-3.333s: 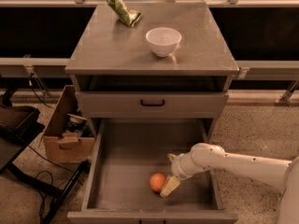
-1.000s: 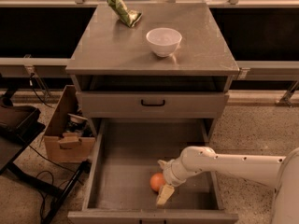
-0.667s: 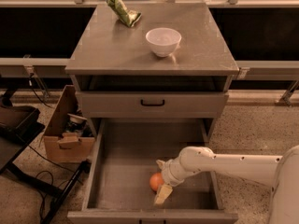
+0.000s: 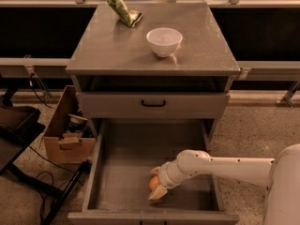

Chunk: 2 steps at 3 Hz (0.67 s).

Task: Pick orange from middle drawer and place on counter

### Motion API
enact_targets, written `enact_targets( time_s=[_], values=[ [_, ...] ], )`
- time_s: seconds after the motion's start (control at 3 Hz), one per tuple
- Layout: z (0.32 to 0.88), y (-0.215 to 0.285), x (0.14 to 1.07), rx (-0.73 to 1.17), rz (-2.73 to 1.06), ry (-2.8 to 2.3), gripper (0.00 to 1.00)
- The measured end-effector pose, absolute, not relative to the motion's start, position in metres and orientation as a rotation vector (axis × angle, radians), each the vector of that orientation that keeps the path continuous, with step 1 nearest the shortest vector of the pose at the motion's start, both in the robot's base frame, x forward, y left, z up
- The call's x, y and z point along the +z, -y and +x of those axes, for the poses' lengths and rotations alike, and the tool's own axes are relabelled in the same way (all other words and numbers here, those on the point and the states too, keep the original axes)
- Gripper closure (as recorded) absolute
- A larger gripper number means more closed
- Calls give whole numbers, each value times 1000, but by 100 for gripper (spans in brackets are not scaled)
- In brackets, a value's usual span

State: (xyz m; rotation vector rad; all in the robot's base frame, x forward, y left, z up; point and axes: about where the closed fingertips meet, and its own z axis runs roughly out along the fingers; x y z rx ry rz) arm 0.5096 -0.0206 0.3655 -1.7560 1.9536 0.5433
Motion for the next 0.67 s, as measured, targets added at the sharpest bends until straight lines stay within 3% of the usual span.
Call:
enact_targets(
  time_s=[0.33,0.67],
  values=[
    [510,21,365,543,-1756,-1954,81],
    [510,20,366,544,-1756,-1953,100]
  ],
)
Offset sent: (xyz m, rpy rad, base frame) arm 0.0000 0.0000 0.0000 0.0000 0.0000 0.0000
